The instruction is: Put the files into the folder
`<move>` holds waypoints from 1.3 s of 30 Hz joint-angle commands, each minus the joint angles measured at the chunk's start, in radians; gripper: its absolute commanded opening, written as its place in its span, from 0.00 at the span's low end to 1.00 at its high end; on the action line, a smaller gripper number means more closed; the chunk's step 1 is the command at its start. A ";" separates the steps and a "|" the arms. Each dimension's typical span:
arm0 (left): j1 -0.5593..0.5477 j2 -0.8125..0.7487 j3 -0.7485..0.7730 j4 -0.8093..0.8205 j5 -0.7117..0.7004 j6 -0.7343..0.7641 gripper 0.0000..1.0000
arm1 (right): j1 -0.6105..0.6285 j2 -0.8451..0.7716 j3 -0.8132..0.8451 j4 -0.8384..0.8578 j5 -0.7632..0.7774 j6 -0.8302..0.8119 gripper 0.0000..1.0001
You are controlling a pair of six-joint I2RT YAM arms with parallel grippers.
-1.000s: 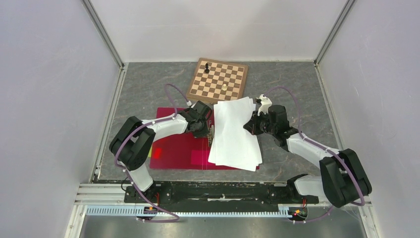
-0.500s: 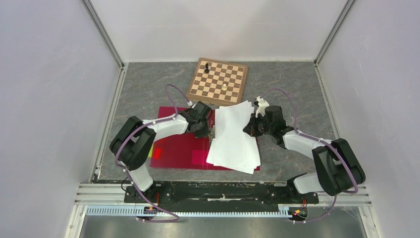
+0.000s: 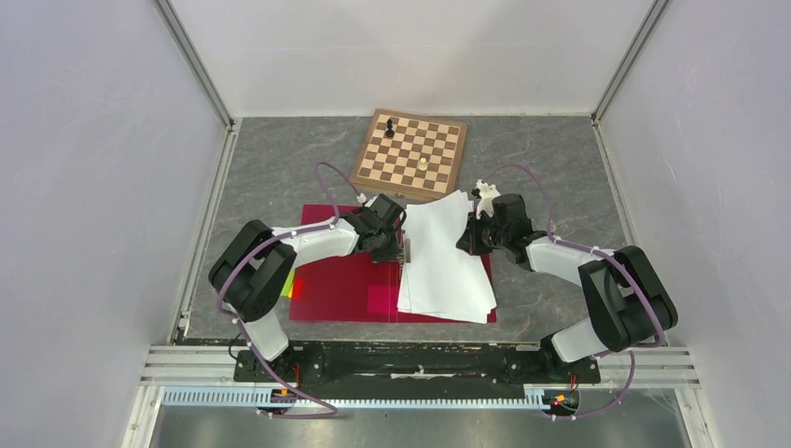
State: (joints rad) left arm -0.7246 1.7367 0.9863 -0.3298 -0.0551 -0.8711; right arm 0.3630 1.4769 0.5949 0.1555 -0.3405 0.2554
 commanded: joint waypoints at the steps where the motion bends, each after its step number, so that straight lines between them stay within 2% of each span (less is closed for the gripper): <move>1: -0.019 0.010 -0.032 -0.030 -0.038 -0.069 0.02 | 0.006 0.017 0.055 -0.038 0.025 -0.041 0.01; 6: -0.019 0.003 -0.032 -0.050 -0.079 -0.095 0.02 | 0.005 -0.017 0.060 -0.100 0.095 -0.060 0.51; 7: -0.019 0.002 -0.032 -0.052 -0.083 -0.100 0.02 | 0.005 -0.020 0.063 -0.113 0.108 -0.064 0.59; 10: -0.019 0.000 -0.032 -0.052 -0.088 -0.110 0.02 | 0.006 -0.024 0.076 -0.148 0.136 -0.069 0.73; 15: -0.019 -0.002 -0.032 -0.050 -0.083 -0.110 0.02 | -0.002 -0.026 0.109 -0.256 0.256 -0.054 0.91; 19: -0.019 -0.011 -0.020 -0.044 -0.064 -0.072 0.05 | -0.028 -0.057 0.102 -0.289 0.293 -0.041 0.98; 21: -0.019 -0.023 -0.011 -0.045 -0.058 -0.051 0.11 | -0.041 -0.064 0.103 -0.307 0.294 -0.041 0.98; 25: -0.019 -0.060 0.011 -0.078 -0.054 -0.005 0.31 | -0.054 -0.093 0.091 -0.321 0.284 -0.042 0.98; 28: -0.020 -0.104 0.013 -0.104 -0.035 0.031 0.38 | -0.056 -0.130 0.084 -0.343 0.264 -0.037 0.98; 33: -0.037 -0.171 -0.008 -0.140 0.010 0.080 0.39 | -0.053 -0.204 0.010 -0.342 0.196 0.000 0.98; 39: -0.093 -0.178 -0.052 -0.131 0.025 0.070 0.26 | -0.027 -0.288 -0.093 -0.331 0.178 0.037 0.98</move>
State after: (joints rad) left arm -0.7853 1.5745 0.9699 -0.4503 -0.0502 -0.8383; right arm 0.3176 1.2415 0.5507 -0.1844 -0.1337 0.2550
